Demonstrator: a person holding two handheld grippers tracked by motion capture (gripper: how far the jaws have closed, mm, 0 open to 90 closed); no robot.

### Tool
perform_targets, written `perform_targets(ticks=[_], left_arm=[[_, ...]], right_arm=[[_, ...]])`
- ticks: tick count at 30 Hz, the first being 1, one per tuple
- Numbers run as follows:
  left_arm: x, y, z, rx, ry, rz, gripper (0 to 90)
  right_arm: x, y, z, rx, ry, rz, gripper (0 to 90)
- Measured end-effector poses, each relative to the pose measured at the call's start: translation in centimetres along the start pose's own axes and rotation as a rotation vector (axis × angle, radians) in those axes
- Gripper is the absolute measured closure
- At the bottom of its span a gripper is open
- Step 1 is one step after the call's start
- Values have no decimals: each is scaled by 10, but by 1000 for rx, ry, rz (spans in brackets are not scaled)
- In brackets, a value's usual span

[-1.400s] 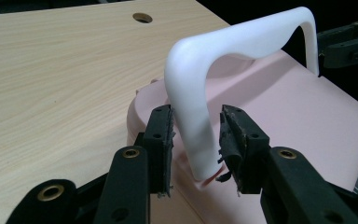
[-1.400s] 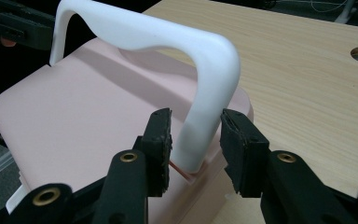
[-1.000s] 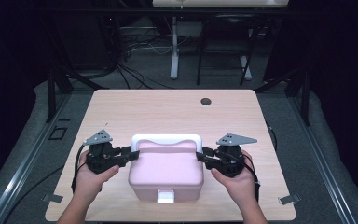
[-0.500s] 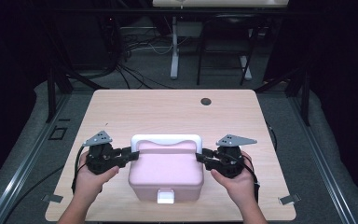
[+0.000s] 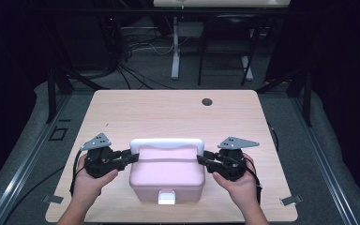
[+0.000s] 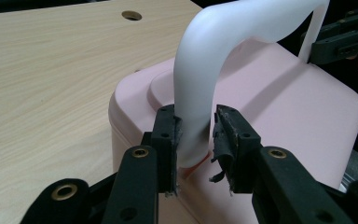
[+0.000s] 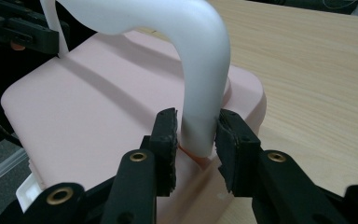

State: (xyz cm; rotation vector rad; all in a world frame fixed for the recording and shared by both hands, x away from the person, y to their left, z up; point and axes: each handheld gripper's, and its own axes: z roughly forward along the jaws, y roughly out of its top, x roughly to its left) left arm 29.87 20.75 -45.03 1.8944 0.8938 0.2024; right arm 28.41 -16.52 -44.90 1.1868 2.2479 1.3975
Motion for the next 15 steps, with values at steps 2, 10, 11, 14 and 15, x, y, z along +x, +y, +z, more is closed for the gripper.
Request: perform_targets(ticks=[2,10,11,14,15], left_arm=[[0,-1,0,-3,0,-8,700],[0,-2,2,3,-6,-5,708],[1,-3,2,5,-6,-5,708],[1,-4,3,5,-5,-14,723],[1,-4,3,5,-2,-8,723]], right_arm=[[0,-1,2,3,2,4,689],[1,-2,0,-4,-10,-2,734],[2,-2,0,-4,-11,-3,734],[3,-2,0,-6,-15,-14,736],[3,-2,0,-6,-15,-14,736]])
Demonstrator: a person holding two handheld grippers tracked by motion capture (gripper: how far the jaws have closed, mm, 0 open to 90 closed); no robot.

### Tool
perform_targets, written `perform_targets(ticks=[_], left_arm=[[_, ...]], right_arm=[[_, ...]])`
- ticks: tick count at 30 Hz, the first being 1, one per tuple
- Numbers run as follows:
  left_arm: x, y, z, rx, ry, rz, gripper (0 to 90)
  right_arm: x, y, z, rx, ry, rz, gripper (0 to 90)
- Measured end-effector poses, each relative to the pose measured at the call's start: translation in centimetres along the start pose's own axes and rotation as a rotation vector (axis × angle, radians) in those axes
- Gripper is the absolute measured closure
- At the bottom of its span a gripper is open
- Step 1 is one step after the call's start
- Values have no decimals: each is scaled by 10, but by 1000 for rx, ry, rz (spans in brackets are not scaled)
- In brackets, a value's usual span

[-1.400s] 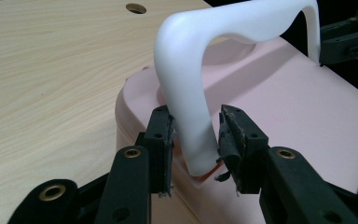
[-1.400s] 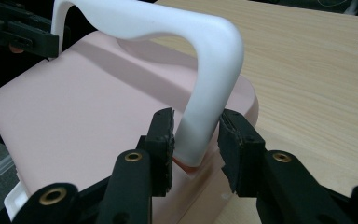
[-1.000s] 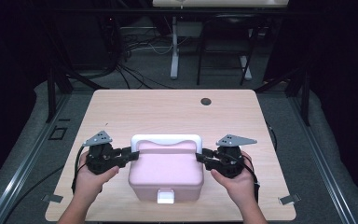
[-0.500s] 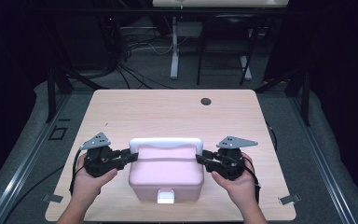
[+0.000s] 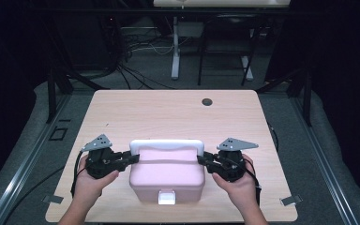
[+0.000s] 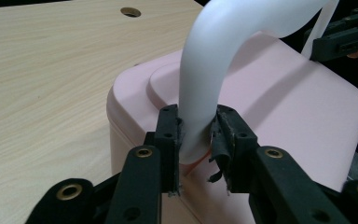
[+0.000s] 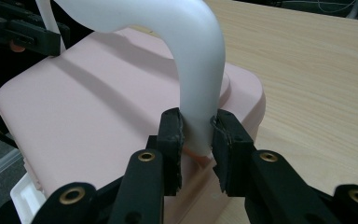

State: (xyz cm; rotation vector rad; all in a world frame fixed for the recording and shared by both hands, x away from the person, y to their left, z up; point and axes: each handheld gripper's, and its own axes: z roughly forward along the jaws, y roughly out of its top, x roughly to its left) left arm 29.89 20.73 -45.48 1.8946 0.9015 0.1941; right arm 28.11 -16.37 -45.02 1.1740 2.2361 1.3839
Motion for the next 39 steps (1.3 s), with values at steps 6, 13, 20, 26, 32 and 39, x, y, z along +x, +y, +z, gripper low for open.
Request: perform_targets(ticks=[6,13,20,26,32,39], left_arm=[[-1,0,-1,5,9,8,735],[-3,1,-3,1,11,7,735],[-4,5,-8,-29,4,-1,736],[-3,8,-9,-39,4,-2,735],[-3,11,-10,-40,6,-5,734],[-2,14,-11,-47,9,3,733]], right_arm=[[1,0,0,-4,-2,-3,737],[4,1,-2,8,4,-13,738],[7,5,-8,-15,8,-11,740],[6,7,-10,-34,9,-6,741],[7,10,-11,-46,11,-5,741],[7,12,-12,-60,7,-4,741]])
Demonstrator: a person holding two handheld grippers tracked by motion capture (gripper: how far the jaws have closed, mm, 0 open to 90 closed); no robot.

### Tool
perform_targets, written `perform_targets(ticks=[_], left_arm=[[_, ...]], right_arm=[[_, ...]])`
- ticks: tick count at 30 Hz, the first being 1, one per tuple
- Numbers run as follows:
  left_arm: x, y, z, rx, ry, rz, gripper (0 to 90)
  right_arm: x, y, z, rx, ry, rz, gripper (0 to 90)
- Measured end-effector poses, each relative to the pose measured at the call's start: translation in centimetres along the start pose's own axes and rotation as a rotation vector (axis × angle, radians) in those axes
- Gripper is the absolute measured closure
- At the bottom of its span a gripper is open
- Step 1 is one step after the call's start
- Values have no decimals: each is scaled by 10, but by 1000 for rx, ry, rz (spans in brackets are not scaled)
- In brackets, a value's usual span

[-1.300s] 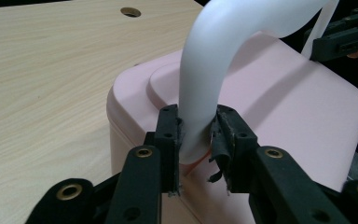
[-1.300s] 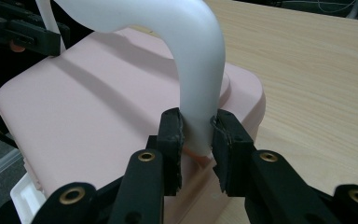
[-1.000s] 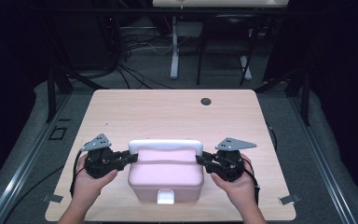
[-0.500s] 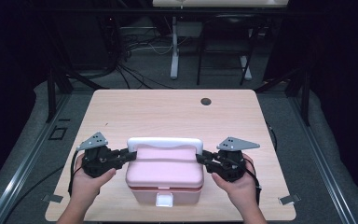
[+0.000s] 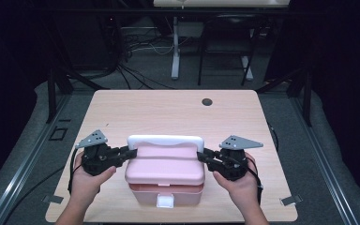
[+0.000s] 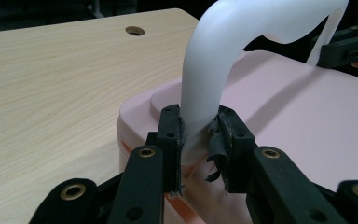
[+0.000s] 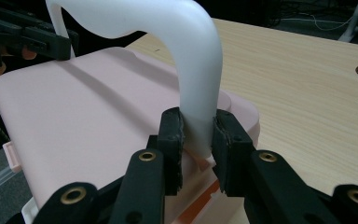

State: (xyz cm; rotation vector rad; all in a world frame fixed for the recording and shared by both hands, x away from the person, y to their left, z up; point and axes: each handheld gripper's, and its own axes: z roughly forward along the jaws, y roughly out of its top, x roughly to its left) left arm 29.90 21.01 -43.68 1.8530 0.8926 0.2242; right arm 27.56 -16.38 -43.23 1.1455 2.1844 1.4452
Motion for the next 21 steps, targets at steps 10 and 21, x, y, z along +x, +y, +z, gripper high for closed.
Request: perform_targets(ticks=[10,21], left_arm=[[0,1,-2,-18,3,-10,724],[-1,-1,-23,-24,19,-6,712]], right_arm=[[1,4,-1,-28,-5,0,741],[-1,4,-2,-41,0,15,742]])
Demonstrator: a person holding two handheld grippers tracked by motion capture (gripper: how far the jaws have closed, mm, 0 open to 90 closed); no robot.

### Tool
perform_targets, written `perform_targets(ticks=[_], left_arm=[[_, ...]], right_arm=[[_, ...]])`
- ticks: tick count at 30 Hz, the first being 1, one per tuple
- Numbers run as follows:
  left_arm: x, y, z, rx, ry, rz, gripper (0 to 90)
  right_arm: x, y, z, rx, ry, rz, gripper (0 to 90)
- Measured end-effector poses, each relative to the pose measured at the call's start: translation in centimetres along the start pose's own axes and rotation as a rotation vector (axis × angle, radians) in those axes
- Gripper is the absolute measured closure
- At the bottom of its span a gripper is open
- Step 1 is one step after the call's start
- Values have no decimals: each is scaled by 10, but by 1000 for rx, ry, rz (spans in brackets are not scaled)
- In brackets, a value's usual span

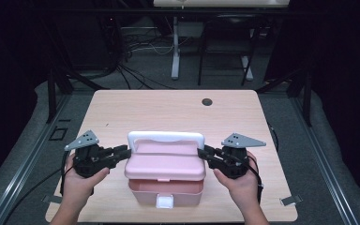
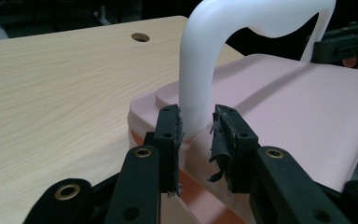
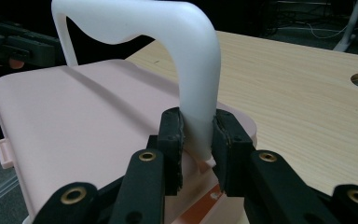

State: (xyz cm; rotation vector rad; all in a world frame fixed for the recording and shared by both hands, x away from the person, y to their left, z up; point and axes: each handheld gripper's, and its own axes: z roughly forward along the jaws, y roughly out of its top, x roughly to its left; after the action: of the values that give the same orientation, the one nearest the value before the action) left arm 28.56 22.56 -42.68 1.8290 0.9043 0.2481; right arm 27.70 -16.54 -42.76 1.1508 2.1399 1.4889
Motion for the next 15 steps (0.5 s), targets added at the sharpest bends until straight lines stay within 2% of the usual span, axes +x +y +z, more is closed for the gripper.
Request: perform_targets(ticks=[7,15], left_arm=[[1,-7,-12,6,25,8,712],[0,-29,-19,37,31,17,712]], right_arm=[[0,1,0,0,-4,-2,742],[1,1,0,-1,-6,-3,741]])
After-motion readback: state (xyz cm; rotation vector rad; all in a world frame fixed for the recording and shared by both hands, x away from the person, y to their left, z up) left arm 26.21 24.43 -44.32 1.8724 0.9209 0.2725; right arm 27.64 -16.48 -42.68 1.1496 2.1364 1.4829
